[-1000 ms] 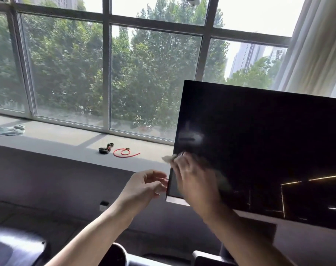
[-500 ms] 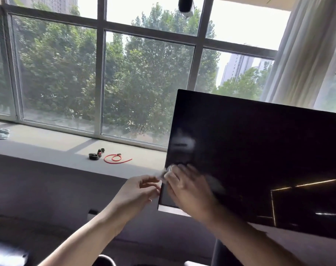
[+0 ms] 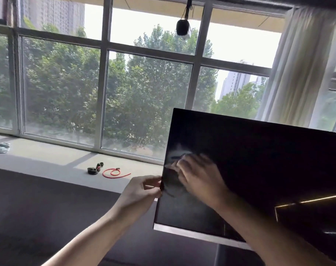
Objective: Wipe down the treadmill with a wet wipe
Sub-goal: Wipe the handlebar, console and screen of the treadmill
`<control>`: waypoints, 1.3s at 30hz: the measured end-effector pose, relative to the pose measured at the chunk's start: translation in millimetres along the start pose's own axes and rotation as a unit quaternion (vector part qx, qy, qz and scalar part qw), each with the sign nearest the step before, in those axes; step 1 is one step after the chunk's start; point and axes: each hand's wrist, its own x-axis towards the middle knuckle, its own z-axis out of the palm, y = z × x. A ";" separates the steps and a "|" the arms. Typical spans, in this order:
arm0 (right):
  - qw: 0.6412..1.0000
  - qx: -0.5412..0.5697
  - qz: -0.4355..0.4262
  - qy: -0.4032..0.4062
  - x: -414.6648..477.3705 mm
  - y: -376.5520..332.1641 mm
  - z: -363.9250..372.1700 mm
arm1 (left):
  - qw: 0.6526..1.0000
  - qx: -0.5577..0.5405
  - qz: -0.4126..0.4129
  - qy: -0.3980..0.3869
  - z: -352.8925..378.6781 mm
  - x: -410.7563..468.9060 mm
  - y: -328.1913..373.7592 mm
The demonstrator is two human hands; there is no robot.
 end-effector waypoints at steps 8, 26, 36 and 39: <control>0.990 0.029 0.114 0.077 63.6 17.1 16.3 | 1.000 0.004 -0.002 0.011 0.6 -2.3 5.5; 0.963 -0.080 0.225 0.125 81.8 94.9 -3.7 | 1.000 -0.014 0.003 -0.001 -1.4 -7.1 -1.2; 0.984 0.053 0.164 0.037 32.3 -4.6 10.9 | 1.000 -0.005 0.004 0.009 2.8 -7.3 -2.2; 0.990 0.008 0.138 0.037 10.9 22.4 -6.7 | 1.000 -0.012 0.006 -0.011 -0.5 -12.9 -1.7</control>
